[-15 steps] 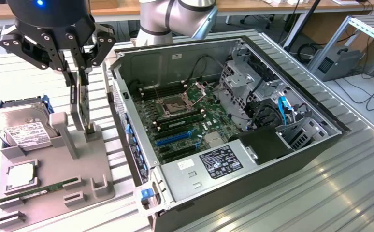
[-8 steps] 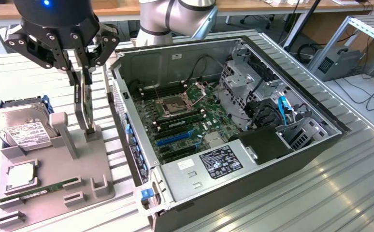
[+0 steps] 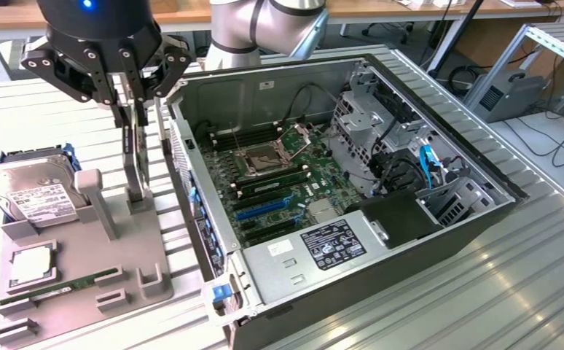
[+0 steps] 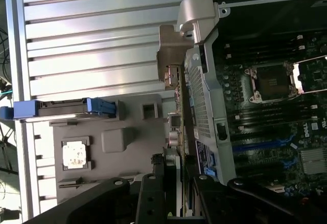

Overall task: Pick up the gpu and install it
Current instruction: 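Pick up the gpu and move the gpu toward the slot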

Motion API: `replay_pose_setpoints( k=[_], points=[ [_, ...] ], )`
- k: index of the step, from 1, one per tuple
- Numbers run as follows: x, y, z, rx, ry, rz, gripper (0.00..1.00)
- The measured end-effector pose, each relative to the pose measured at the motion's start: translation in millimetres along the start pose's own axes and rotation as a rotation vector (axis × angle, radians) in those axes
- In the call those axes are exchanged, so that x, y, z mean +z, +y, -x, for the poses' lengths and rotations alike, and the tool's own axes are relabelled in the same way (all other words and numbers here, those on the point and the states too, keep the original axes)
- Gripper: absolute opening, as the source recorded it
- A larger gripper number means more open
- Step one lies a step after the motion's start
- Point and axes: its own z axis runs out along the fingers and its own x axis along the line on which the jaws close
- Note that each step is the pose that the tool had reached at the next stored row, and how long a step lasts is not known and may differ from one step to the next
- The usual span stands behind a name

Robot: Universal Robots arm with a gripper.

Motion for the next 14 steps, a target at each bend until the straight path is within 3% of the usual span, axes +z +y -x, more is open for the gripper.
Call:
replay_pose_setpoints(
  k=[14],
  points=[
    [0.4, 1.7, 12.9, 0.000, 0.0000, 0.0000, 0.27]
  ],
)
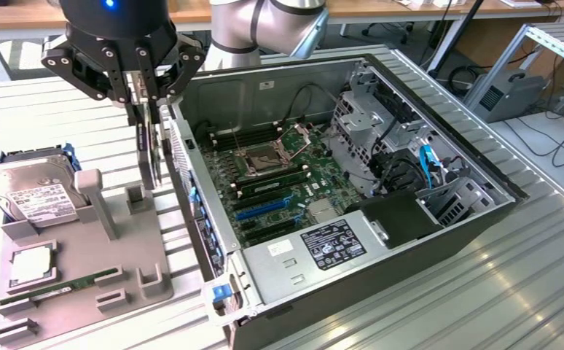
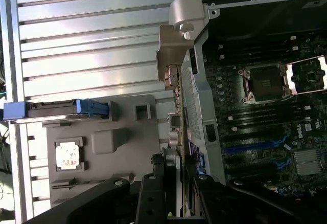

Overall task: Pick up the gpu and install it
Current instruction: 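Pick up the gpu and move the gpu toward the slot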

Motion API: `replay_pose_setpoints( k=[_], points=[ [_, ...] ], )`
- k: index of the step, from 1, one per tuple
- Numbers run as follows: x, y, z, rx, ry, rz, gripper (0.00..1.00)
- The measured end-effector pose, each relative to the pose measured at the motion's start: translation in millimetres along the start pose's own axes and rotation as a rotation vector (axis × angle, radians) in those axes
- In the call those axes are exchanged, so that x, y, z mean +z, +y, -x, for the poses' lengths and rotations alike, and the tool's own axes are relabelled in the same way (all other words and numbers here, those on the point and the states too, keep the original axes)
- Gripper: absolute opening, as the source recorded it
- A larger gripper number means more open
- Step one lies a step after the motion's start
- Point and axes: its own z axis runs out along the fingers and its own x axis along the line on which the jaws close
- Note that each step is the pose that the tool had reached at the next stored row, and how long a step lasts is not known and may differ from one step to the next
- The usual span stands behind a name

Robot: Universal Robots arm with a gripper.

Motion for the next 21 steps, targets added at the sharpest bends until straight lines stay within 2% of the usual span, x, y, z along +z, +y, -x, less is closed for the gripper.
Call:
replay_pose_setpoints(
  k=[21],
  points=[
    [0.7, 2.9, 22.4, 0.000, 0.0000, 0.0000, 0.27]
  ],
)
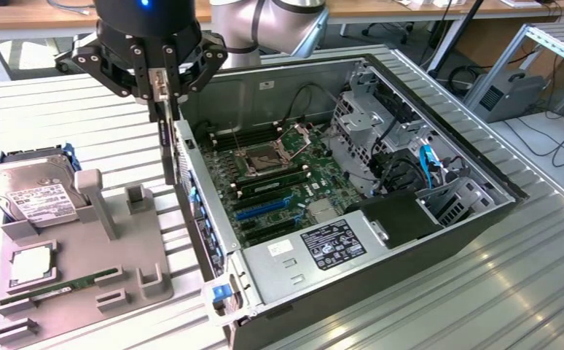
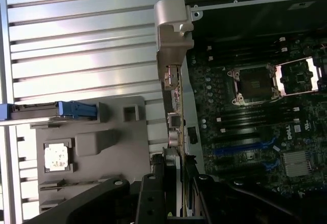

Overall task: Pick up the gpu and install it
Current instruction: 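Pick up the gpu and move the gpu toward the slot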

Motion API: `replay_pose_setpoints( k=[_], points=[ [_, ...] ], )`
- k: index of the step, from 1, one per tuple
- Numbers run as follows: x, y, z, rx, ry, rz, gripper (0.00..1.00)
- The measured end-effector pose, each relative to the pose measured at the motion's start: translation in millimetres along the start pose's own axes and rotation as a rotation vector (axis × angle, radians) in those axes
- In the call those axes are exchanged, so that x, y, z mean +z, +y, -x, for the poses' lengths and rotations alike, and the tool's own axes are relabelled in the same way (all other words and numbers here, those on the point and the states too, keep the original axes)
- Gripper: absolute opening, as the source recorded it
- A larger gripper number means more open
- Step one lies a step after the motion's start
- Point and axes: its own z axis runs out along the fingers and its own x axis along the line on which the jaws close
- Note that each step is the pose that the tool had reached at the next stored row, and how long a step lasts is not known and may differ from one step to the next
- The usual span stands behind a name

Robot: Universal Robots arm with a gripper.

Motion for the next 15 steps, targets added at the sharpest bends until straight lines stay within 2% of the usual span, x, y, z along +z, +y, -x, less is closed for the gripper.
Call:
replay_pose_setpoints(
  k=[15],
  points=[
    [0.5, 2.2, 16.8, 0.000, 0.0000, 0.0000, 0.27]
  ],
)
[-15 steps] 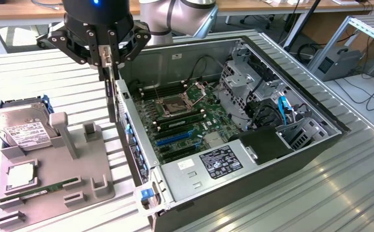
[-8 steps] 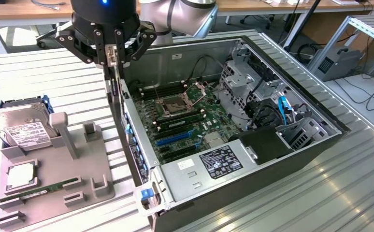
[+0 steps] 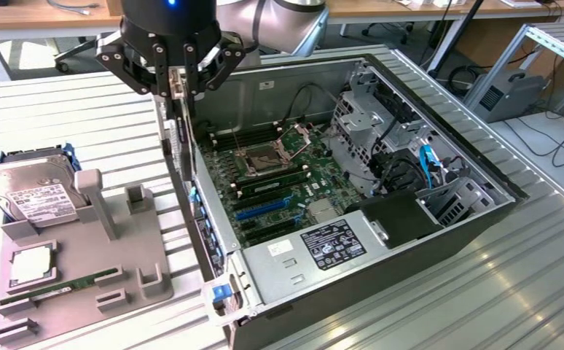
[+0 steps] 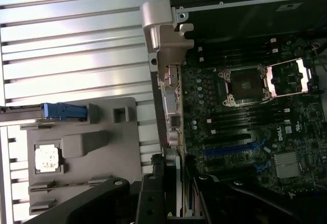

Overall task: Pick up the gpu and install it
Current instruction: 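Pick up the gpu and move the gpu toward the slot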

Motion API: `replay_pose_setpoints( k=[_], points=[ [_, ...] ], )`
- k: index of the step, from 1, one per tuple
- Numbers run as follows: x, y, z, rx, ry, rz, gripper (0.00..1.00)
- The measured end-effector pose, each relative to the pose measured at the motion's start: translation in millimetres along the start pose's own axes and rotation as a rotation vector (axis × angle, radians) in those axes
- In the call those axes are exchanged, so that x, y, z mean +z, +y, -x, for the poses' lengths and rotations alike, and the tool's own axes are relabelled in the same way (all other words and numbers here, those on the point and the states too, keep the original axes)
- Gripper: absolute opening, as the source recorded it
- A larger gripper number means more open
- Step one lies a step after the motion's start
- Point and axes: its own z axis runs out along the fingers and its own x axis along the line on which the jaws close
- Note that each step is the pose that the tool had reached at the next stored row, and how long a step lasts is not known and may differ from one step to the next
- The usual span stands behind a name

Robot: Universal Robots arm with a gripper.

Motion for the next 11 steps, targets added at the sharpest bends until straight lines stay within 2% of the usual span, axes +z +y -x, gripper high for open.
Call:
replay_pose_setpoints(
  k=[11],
  points=[
    [0.3, 1.4, 10.7, 0.000, 0.0000, 0.0000, 0.27]
  ],
)
